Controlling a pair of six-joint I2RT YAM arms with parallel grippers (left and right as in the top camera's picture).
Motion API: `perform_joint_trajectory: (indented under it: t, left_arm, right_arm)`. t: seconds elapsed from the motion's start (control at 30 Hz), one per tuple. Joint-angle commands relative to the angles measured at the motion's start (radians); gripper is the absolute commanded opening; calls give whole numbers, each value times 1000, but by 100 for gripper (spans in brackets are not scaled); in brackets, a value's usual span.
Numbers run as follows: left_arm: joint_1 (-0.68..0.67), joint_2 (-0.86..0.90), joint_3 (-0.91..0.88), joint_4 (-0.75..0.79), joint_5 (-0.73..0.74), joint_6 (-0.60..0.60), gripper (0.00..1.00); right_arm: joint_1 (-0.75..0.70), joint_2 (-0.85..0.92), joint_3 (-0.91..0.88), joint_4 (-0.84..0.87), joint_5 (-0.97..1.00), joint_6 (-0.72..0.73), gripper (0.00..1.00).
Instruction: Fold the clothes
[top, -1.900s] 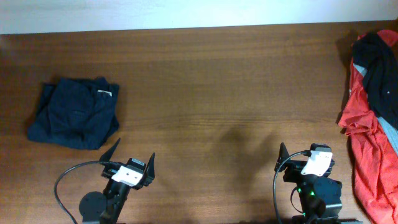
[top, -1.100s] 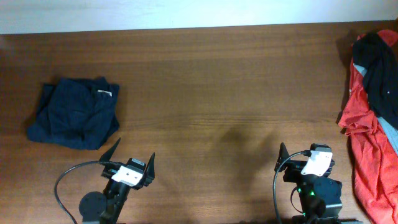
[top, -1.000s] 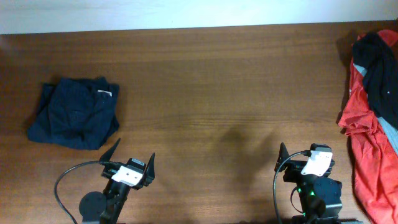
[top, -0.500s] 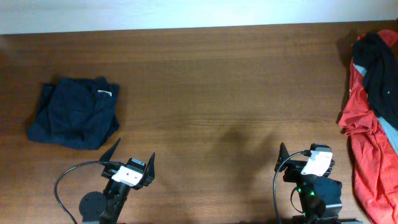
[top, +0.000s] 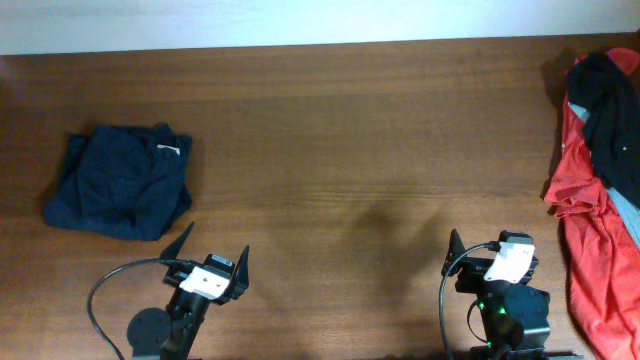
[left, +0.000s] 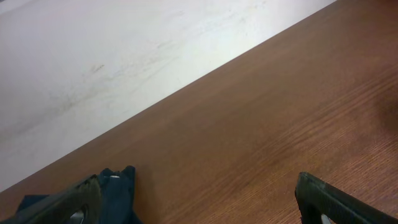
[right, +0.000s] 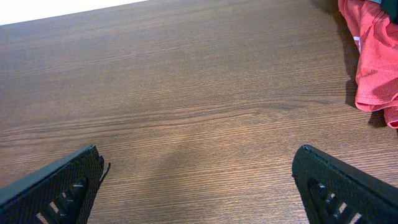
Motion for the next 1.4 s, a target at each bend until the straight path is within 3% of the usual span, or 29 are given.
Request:
perform_joint_trajectory:
  t: [0.0, 0.37, 0.7, 0.83, 0.87, 0.93, 1.13, 1.37]
  left_arm:
    - [-4, -11, -14, 3, -4, 5, 99]
    - [-4, -11, -14, 7, 5, 5, 99]
    - [-4, -11, -14, 96, 327, -3, 99]
    - [-4, -9, 10, 146, 278, -200, 99]
    - [-4, -4, 31, 190, 283, -289, 99]
    - [-3, 12, 93, 182, 282, -333, 99]
    - [-4, 195, 373, -42, 182, -323, 99]
    - [-4, 579, 758, -290, 182, -320, 99]
  right_arm:
    - [-8, -10, -6, -2, -2, 0, 99]
    - [-8, -10, -6, 26, -5, 1, 99]
    - [-8, -10, -6, 74, -357, 205, 99]
    - [-8, -10, 8, 146, -454, 214, 98]
    - [-8, -8, 42, 144, -459, 213, 98]
    - [-8, -1, 109, 138, -458, 158, 98]
    - [-8, 122, 355, 26, -327, 60, 98]
    - [-8, 494, 705, -312, -255, 60, 98]
